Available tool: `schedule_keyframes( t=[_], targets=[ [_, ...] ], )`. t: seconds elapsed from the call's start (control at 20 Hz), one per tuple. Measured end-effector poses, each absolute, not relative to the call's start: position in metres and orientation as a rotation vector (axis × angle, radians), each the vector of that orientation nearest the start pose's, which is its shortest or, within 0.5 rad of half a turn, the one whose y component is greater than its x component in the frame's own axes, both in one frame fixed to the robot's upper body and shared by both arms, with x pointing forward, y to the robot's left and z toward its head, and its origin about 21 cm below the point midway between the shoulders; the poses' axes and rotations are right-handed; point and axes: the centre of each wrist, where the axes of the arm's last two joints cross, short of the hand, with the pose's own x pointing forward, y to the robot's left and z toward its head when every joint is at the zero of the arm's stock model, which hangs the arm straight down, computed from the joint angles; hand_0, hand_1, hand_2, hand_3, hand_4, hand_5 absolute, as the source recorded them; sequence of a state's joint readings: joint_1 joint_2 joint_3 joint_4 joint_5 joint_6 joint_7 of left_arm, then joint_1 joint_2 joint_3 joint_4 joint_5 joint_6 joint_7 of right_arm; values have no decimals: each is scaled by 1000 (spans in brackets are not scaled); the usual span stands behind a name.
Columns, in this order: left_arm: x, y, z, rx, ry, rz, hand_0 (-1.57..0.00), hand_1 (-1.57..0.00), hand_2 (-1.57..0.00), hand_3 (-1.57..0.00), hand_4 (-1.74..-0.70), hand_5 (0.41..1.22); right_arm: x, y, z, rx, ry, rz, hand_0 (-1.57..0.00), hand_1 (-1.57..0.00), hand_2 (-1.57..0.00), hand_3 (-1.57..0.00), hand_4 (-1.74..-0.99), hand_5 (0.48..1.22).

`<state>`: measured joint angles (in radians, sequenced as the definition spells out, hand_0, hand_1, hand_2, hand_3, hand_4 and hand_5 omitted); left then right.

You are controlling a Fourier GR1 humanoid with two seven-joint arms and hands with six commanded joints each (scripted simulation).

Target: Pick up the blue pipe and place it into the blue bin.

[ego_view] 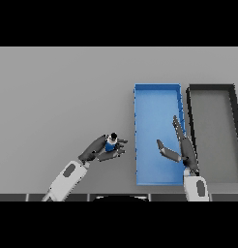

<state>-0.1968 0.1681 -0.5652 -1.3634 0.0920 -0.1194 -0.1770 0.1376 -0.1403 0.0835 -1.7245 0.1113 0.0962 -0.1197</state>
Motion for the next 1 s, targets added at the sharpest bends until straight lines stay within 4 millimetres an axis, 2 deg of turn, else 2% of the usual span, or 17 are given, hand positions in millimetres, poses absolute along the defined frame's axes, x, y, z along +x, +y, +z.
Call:
schedule_keyframes(
  t=[0.1,0.25,0.3,0.5,0.55,0.85,1.0],
  targets=[
    [252,124,-12,-534,-1622,-658,-1493,-1504,-1511,-1415,-1706,1194,216,-254,16,-84,-1675,306,1,1,1,1,-1248,627],
    [251,117,10,-595,-1694,-671,-1531,-1537,-1540,-1439,-1717,1207,216,-257,10,-96,-1656,307,1,1,1,1,-1228,629],
    [253,113,20,-602,-1708,-685,-1539,-1543,-1546,-1441,-1720,1210,218,-252,11,-97,-1662,318,1,1,1,1,-1221,631],
    [254,106,40,-621,-1705,-730,-1558,-1560,-1561,-1445,-1724,1216,215,-259,7,-98,-1668,329,1,1,1,1,-1215,639],
    [254,103,47,-632,-1711,-738,-1561,-1562,-1563,-1445,-1726,1217,216,-254,11,-85,-1692,326,1,1,1,1,-1208,640],
    [256,100,54,-630,-1672,-769,-1568,-1569,-1569,-1443,-1729,1219,215,-256,7,-80,-1676,320,1,1,1,1,-1174,629],
    [256,100,51,-633,-1658,-776,-1570,-1570,-1570,-1443,-1730,1220,217,-257,5,-50,-1665,307,1,1,1,1,-1192,628]
  ],
)
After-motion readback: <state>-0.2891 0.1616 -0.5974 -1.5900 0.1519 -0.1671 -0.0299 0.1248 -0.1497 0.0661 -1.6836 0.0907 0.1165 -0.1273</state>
